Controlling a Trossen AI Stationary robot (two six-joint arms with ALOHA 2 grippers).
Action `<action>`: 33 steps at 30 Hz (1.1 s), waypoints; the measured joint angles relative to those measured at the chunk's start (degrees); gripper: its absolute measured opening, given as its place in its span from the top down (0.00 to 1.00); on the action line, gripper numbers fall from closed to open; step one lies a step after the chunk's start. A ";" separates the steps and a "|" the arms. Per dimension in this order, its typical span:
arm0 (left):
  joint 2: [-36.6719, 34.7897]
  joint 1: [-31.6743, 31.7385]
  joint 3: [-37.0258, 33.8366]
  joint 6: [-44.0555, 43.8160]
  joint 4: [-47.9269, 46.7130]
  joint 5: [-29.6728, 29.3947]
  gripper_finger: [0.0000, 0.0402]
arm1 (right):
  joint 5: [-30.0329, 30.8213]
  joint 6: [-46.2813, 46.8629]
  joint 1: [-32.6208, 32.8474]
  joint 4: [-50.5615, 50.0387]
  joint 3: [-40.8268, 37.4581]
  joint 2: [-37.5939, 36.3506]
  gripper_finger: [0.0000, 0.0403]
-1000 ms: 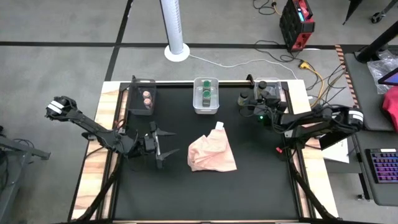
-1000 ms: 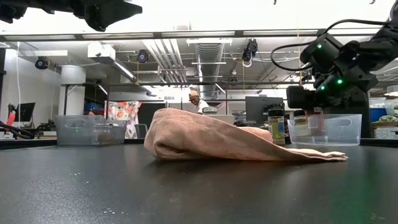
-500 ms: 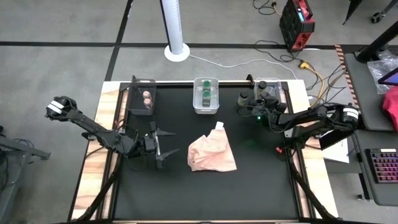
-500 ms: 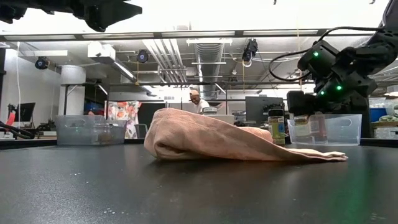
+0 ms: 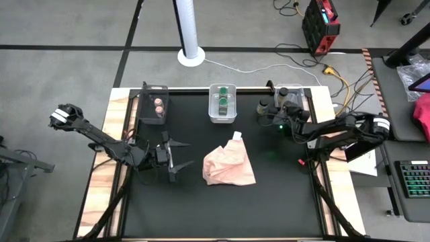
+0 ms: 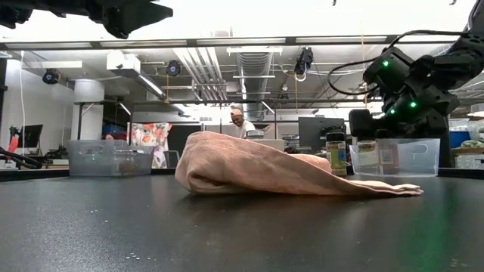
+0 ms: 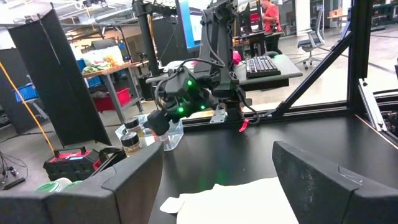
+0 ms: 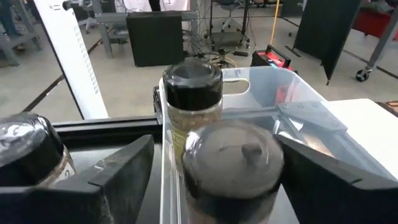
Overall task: Sort spices by type
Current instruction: Put the black brown spice bottle into the transparent bin, then put the black spice bottle into the transparent bin
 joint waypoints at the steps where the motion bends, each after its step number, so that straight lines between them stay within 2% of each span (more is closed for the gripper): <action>1: 0.00 0.00 0.00 0.00 0.00 0.00 0.29 | 0.02 -0.72 0.00 0.04 0.00 -0.63 0.21; 8: 0.00 -0.02 -0.02 0.00 -0.01 -0.14 0.29 | 0.32 -7.80 0.02 0.08 1.04 -6.59 0.19; 12: 0.00 -0.02 -0.02 0.00 -0.36 -4.69 0.29 | -0.63 -14.34 0.02 -0.19 3.27 -10.63 0.21; 15: -0.09 -0.02 -0.04 0.06 -2.33 -8.17 0.29 | -5.76 -18.69 0.01 -0.30 5.82 -13.54 0.23; 18: -0.39 -0.02 -0.07 1.21 -4.22 -8.91 0.29 | -12.23 -22.02 0.02 -2.21 9.91 -15.66 0.29; 22: -1.05 -0.01 -0.07 5.35 -5.83 -8.94 0.29 | -17.35 -23.61 -0.07 -14.36 18.41 -15.99 0.41; 26: -2.30 1.21 -0.07 10.23 -6.65 -8.98 0.29 | -21.96 -23.96 -0.59 -25.78 27.21 -13.41 0.60; 28: -2.78 2.56 -0.09 12.77 -7.04 -9.05 0.29 | -24.36 -27.95 -0.74 -23.78 30.07 -11.52 0.70; 32: -3.72 6.18 -0.11 15.34 -7.19 -9.03 0.29 | -25.71 -41.63 -1.58 -9.82 35.03 -6.75 0.92; 33: -3.83 6.83 -0.11 15.54 -7.24 -9.07 0.29 | -25.67 -45.00 -1.95 -6.44 36.48 -5.20 0.95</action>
